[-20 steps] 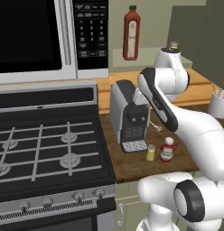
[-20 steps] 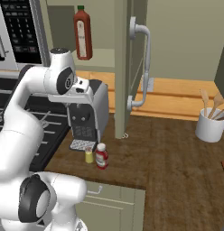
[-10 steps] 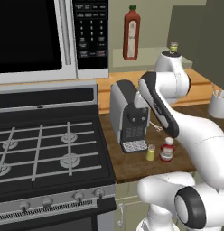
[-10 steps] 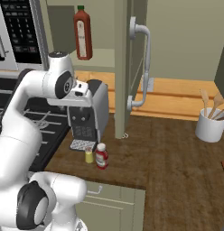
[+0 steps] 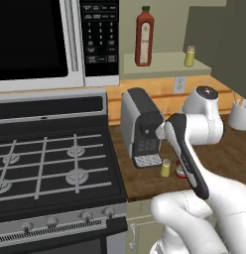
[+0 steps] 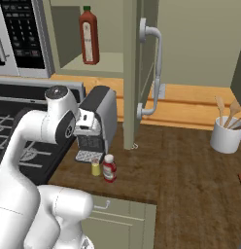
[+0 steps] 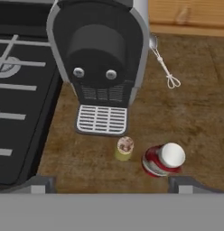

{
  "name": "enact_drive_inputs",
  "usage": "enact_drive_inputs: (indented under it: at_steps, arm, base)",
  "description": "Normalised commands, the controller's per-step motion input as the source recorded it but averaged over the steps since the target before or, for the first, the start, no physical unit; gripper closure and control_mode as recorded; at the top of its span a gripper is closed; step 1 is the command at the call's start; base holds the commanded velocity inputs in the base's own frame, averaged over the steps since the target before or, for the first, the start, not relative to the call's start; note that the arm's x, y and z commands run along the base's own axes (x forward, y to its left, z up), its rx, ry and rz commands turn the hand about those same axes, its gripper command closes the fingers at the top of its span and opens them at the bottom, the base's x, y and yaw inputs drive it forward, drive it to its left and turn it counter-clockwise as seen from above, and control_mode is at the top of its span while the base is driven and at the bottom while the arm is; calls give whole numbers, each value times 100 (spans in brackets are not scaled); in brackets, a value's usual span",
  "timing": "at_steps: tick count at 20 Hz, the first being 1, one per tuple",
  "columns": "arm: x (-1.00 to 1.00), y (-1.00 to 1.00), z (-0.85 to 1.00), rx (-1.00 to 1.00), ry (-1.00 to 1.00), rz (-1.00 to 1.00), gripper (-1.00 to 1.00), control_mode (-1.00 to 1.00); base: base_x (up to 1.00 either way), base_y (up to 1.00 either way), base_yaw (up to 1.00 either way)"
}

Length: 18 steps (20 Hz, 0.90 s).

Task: Put the shaker and condiment bottle from the counter next to their counterparts in the cabinet.

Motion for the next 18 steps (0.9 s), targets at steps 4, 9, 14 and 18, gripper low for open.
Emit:
enact_drive_inputs:
  at_steps: [4,9,14,18]
  arm:
    - [-40,-16,-45,0,-25,0,-100,-100]
    - [-30,-24,-20,2,-29,0,-100,-100]
    - [-6,-24,-10,3,-18,1,-100,-100]
    - [0,-6,-77,0,-33,5,-100,-100]
  base:
    - [0,0,0]
    - [0,0,0]
    - [0,0,0]
    - [0,0,0]
